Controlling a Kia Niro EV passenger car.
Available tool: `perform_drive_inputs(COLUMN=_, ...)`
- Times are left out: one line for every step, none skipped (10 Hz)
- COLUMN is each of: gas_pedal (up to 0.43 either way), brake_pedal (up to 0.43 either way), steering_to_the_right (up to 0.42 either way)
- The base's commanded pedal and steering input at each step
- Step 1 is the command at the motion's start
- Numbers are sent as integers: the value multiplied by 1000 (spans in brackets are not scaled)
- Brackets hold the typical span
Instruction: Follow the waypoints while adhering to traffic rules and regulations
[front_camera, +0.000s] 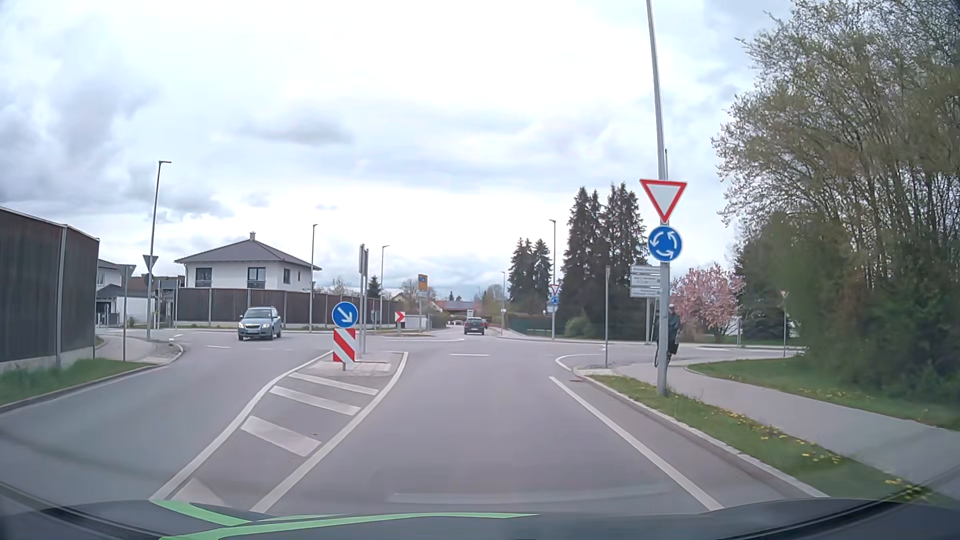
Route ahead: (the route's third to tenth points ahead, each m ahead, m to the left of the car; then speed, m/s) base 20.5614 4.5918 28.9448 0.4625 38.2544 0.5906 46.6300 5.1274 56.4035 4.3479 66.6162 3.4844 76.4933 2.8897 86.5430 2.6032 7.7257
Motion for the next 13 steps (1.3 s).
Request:
perform_drive_inputs(gas_pedal=0, brake_pedal=152, steering_to_the_right=-1)
perform_drive_inputs(gas_pedal=0, brake_pedal=159, steering_to_the_right=-1)
perform_drive_inputs(gas_pedal=0, brake_pedal=159, steering_to_the_right=-1)
perform_drive_inputs(gas_pedal=0, brake_pedal=159, steering_to_the_right=-1)
perform_drive_inputs(gas_pedal=0, brake_pedal=152, steering_to_the_right=-1)
perform_drive_inputs(gas_pedal=0, brake_pedal=152, steering_to_the_right=-1)
perform_drive_inputs(gas_pedal=0, brake_pedal=152, steering_to_the_right=0)
perform_drive_inputs(gas_pedal=0, brake_pedal=140, steering_to_the_right=-1)
perform_drive_inputs(gas_pedal=0, brake_pedal=140, steering_to_the_right=0)
perform_drive_inputs(gas_pedal=0, brake_pedal=134, steering_to_the_right=0)
perform_drive_inputs(gas_pedal=0, brake_pedal=110, steering_to_the_right=0)
perform_drive_inputs(gas_pedal=0, brake_pedal=37, steering_to_the_right=0)
perform_drive_inputs(gas_pedal=0, brake_pedal=24, steering_to_the_right=1)
